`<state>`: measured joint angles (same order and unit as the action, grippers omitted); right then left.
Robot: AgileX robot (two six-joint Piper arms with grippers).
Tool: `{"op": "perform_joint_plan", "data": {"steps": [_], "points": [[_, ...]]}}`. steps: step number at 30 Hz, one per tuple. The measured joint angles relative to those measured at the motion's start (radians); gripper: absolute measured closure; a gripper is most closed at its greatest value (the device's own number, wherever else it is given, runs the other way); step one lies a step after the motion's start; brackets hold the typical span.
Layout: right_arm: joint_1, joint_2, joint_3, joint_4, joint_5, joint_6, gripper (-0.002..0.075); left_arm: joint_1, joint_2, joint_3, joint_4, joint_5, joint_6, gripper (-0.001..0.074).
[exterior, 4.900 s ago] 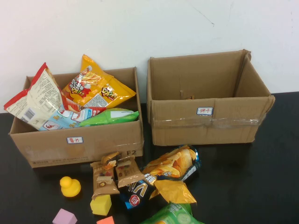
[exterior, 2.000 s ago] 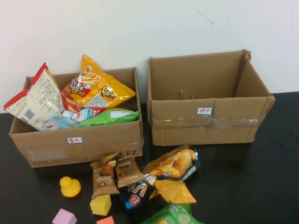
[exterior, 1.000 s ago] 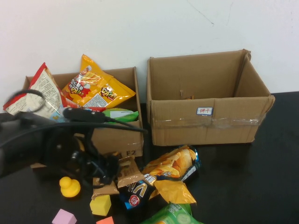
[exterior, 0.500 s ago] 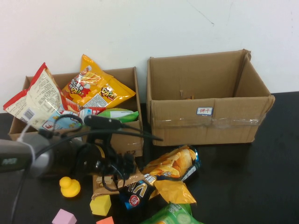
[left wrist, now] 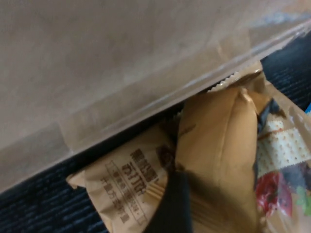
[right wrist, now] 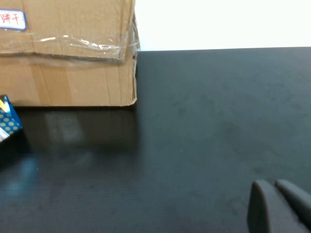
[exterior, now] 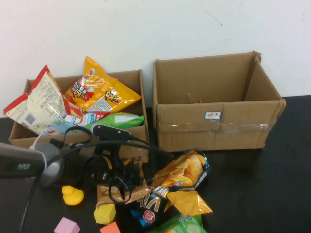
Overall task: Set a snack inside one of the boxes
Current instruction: Pick up the biscuit, then place the biscuit in the biscuit box
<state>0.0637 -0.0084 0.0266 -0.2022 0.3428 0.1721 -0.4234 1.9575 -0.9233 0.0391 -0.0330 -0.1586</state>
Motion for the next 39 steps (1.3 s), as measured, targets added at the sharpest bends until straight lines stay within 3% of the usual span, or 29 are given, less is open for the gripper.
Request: {"op": "perform_joint_plan", "data": {"steps": [3, 9, 12, 22, 28, 34, 39], "points": [[0.0, 0.0, 0.0, 0.0, 0.0, 0.0, 0.0727, 0.0, 0.006, 0.0, 0.019, -0.002, 0.005, 0.023], [0.0, 0.0, 0.0, 0.0, 0.0, 0.0, 0.0727, 0.0, 0.002, 0.0, 0.079, 0.033, 0.007, 0.0635], [0.0, 0.0, 0.0, 0.0, 0.0, 0.0, 0.0727, 0.0, -0.027, 0.0, 0.092, 0.066, 0.007, 0.0703], [0.0, 0.0, 0.0, 0.0, 0.0, 0.0, 0.0727, -0.049, -0.228, 0.0, 0.12, 0.166, -0.036, 0.073], [0.0, 0.0, 0.0, 0.0, 0.0, 0.0, 0.0727, -0.141, -0.351, 0.002, 0.121, 0.178, -0.07, 0.073], [0.0, 0.0, 0.0, 0.0, 0.0, 0.0, 0.0727, -0.243, -0.464, -0.008, 0.123, -0.016, -0.104, 0.0733], [0.0, 0.0, 0.0, 0.0, 0.0, 0.0, 0.0727, -0.197, -0.412, -0.119, 0.137, -0.218, -0.12, 0.0734]]}}
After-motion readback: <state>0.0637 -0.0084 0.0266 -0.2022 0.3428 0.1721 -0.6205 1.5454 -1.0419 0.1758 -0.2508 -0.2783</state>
